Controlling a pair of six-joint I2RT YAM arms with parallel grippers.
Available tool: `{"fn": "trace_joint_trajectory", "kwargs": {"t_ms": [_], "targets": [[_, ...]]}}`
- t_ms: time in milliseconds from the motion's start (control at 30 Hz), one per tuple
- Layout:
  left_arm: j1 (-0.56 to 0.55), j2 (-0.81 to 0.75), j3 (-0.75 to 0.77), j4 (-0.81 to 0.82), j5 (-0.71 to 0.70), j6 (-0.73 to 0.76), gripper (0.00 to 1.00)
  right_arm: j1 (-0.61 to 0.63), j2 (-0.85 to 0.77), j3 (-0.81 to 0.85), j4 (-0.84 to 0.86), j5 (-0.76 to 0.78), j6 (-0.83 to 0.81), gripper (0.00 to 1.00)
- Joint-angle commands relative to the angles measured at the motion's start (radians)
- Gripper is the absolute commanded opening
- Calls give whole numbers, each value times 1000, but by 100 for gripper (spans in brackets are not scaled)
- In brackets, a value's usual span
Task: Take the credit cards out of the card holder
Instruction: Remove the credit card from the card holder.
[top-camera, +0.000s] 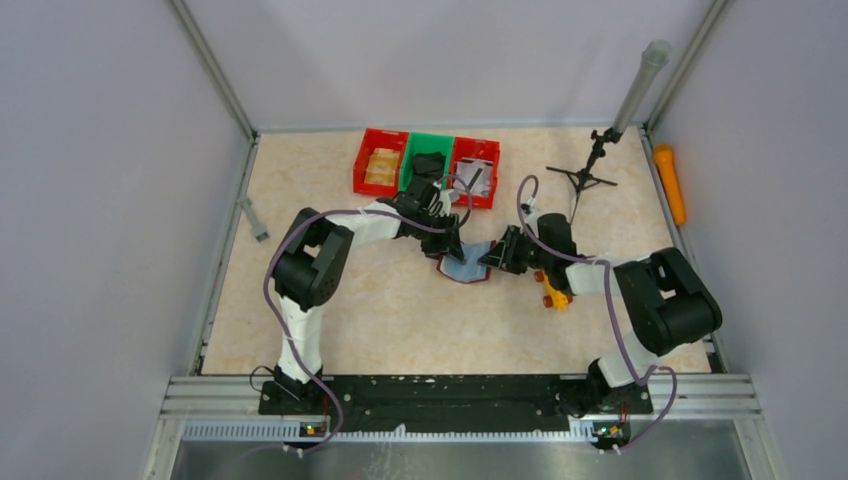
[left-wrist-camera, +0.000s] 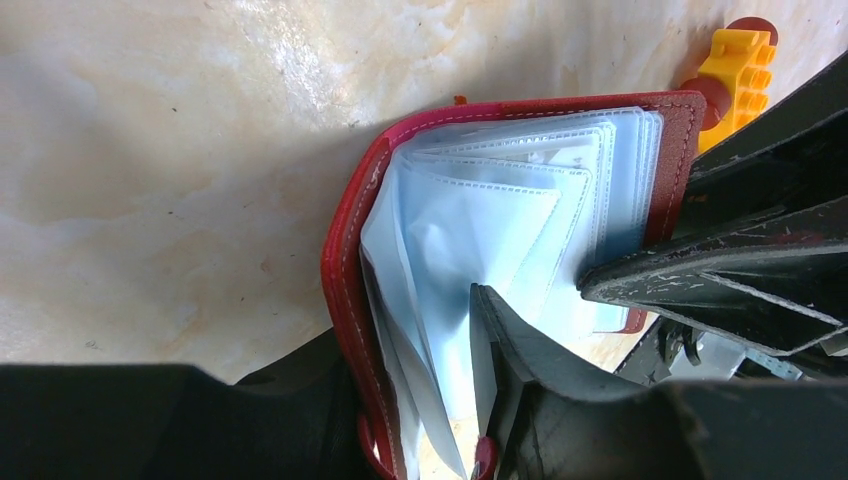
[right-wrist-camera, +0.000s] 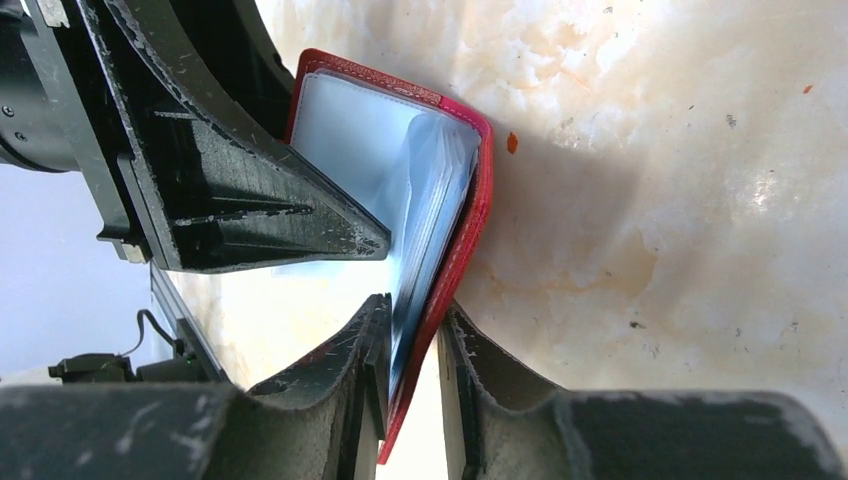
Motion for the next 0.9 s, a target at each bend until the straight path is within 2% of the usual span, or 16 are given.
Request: {"fn": "trace_joint_trajectory", "kwargs": {"t_ms": [0,100,200,333,533,600,767,867], "targets": [[11,59,-31,-72,-77,17,41,-6,-44,0,15,11,-14,22],[16,50,-36,-70,-89,13,44,-6,-49,1,6,21,-16,10],[20,10,-59,-68,-158,13,60,-7,-55,9,-21,40,-26,0],[22,-64,-84,-100,-350,22,77,-8,-64,15,-52,63,-37,0],[26,-167,-126,-107,-541,5,87,-10,-58,21,-63,68,-40,0],[27,-208,-154,-78,-553,1,89,-9,-54,21,-61,65,-40,0],[-1,-330,-258,109,-389,54,96,-10,-45,24,-51,49,-40,0],[-54,-345,-247,103,-423,101,98,-10,-39,25,-47,45,-41,0]]}}
